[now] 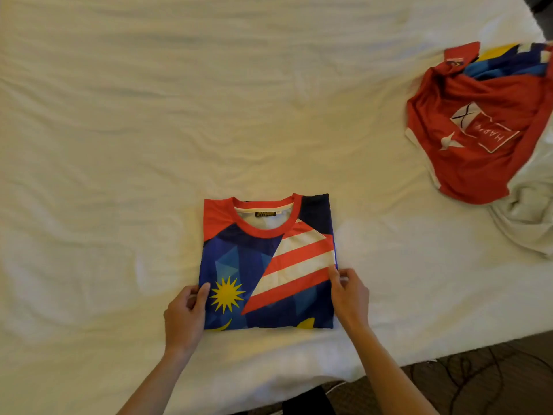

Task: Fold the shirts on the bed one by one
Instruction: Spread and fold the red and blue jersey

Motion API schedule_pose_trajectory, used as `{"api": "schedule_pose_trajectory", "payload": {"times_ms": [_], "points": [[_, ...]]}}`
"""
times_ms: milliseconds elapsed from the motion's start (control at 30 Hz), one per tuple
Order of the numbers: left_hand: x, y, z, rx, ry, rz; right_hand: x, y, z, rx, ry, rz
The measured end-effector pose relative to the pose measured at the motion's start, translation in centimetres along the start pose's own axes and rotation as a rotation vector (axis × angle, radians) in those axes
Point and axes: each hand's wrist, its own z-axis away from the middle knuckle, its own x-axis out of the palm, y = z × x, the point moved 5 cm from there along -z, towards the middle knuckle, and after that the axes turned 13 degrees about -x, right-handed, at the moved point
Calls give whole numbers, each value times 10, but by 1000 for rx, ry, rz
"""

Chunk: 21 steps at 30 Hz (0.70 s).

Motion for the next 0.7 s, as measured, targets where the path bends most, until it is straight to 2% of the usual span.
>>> {"api": "schedule_pose_trajectory", "payload": {"times_ms": [100, 167, 233, 267, 367, 500, 700], "points": [[0, -1, -1, 7, -17, -30, 1, 10, 16, 3, 3, -140], [0, -1, 1, 39, -33, -55, 5, 15, 26, 5, -117, -172], [-2, -4, 3, 66, -33, -60, 4, 23, 32, -31, -230, -76], [-4, -6, 5, 72, -33, -56, 1, 28, 33, -52, -233, -14], [-3, -14, 9, 40, -70, -49, -8, 37, 34, -44, -104, 67], [-1, -14, 10, 54, -73, -75, 1, 28, 39, -31, -40, 75], [0, -4, 11, 19, -55, -143, -9, 23, 44, 26, 112, 227]]}}
